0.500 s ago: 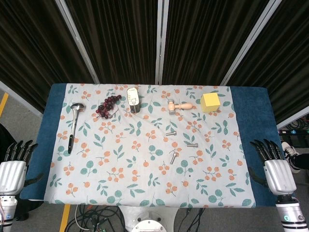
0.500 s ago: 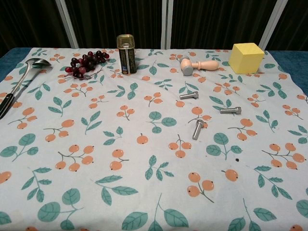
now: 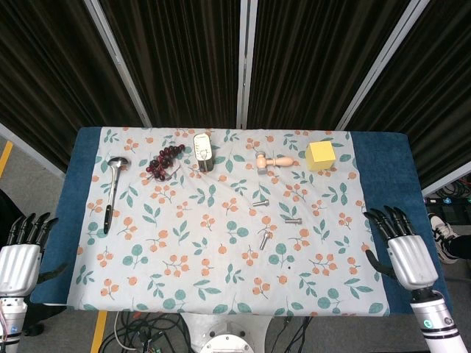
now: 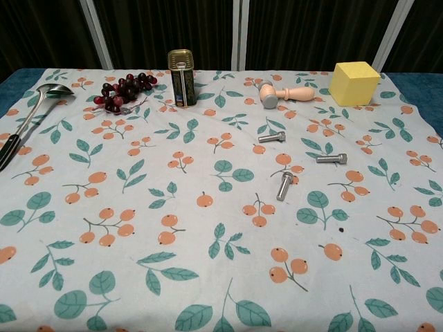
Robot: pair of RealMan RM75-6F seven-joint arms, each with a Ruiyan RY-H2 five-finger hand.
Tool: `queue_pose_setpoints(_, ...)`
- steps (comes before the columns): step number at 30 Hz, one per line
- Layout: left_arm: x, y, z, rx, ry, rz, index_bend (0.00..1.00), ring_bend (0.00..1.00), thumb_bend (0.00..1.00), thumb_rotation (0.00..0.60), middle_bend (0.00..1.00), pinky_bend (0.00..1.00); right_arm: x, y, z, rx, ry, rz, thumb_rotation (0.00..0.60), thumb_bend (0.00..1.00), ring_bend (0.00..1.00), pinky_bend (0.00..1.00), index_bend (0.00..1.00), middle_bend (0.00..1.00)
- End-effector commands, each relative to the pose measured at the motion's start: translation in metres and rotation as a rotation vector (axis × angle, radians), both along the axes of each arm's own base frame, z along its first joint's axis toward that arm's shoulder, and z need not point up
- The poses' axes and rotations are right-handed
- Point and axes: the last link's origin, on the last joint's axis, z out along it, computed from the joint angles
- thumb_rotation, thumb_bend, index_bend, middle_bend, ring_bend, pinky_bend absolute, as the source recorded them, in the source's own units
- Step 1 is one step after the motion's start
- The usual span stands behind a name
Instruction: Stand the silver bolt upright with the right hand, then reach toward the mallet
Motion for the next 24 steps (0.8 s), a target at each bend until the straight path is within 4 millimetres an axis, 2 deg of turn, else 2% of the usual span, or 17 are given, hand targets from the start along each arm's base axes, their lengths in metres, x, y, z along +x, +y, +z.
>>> queue_pose_setpoints(1,0.0,-0.001,0.0,0.002,0.001,0.003,0.16,0.0,0.0,0.6,0.08,0.0,0.02,-0.026,-0.017,0.09,0.059,0.104,0.6,0.23,0.0,0.0,0.15,0.15)
queue_pose_setpoints(4,-0.001,-0.003,0.002,0.006,0.001,0.01,0.16,0.0,0.0,0.6,0.08,0.0,0.043,-0.048,-0.046,0.197,0.137,0.209,0.6,0.23,0.0,0.0,0.21,0.16)
queue_pose_setpoints(8,-0.003,-0.004,0.004,0.01,-0.002,0.021,0.16,0.0,0.0,0.6,0.08,0.0,0.061,-0.069,-0.082,0.305,0.232,0.284,0.6,0.25,0.0,0.0,0.29,0.16)
queue_pose_setpoints(17,-0.008,-0.004,0.005,0.011,-0.008,0.039,0.16,0.0,0.0,0.6,0.08,0.0,0.086,-0.087,-0.146,0.408,0.405,0.418,0.6,0.25,0.0,0.0,0.34,0.17)
queue_pose_setpoints(24,-0.011,-0.004,0.004,0.012,-0.016,0.045,0.16,0.0,0.0,0.6,0.08,0.0,0.096,-0.098,-0.178,0.388,0.471,0.47,0.6,0.25,0.0,0.0,0.37,0.18)
